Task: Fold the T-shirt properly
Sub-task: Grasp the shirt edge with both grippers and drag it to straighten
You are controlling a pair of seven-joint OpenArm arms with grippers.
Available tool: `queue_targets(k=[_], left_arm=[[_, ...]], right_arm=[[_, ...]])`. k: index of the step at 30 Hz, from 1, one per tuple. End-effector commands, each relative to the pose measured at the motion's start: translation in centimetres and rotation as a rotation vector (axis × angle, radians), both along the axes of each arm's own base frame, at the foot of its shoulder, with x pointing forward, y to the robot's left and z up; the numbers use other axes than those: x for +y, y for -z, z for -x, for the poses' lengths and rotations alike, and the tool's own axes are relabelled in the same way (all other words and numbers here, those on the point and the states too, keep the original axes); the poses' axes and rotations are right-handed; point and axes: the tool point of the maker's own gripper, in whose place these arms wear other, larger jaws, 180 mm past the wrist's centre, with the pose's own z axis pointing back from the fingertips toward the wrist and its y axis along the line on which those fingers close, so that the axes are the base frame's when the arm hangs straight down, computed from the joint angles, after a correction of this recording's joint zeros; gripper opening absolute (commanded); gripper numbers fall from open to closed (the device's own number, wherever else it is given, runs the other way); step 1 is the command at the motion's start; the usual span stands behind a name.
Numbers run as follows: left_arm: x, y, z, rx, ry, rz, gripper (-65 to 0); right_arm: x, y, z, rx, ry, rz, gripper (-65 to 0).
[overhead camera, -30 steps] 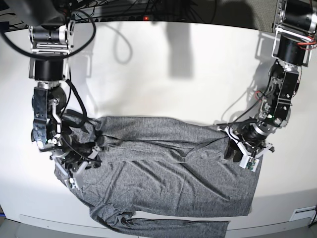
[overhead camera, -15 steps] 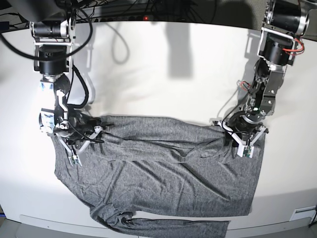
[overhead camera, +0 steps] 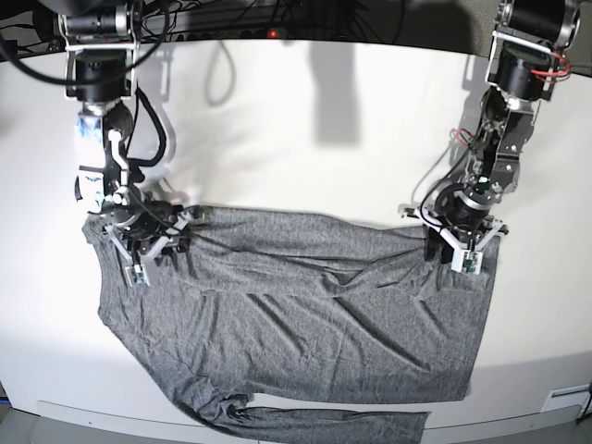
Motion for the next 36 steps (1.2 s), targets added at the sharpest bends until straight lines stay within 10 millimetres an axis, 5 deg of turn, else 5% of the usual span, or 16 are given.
queue_targets(k=[1,12,23,29,36], left_arm=[[1.4,3.3,3.2,0.171,0.004,-0.064,-49.2],[2.9,1.7,9.1,0.191,0.099,-0.144,-49.6],[5.6,3.5,17.1,0.303,0.046,-0.15,-49.6],[8.4,3.1,20.4,0.332,-0.032,-0.163,-49.6],[7.3,1.4,22.5,0.318,-0.007,-0.149,-49.6]], right_arm=[[-0.5,0.6,1.4,0.063,-0.016,0.043,-48.3],[1.1,0.7,6.9,0.097,-0.071,0.055,-48.3],[1.9,3.0,15.6,0.22,-0.105,0.056,-48.3],[1.0,1.9,17.8,0.223,-0.088,0.076,-48.3],[0.1,-0.1,19.6,0.216,-0.078,0.112,-48.3]])
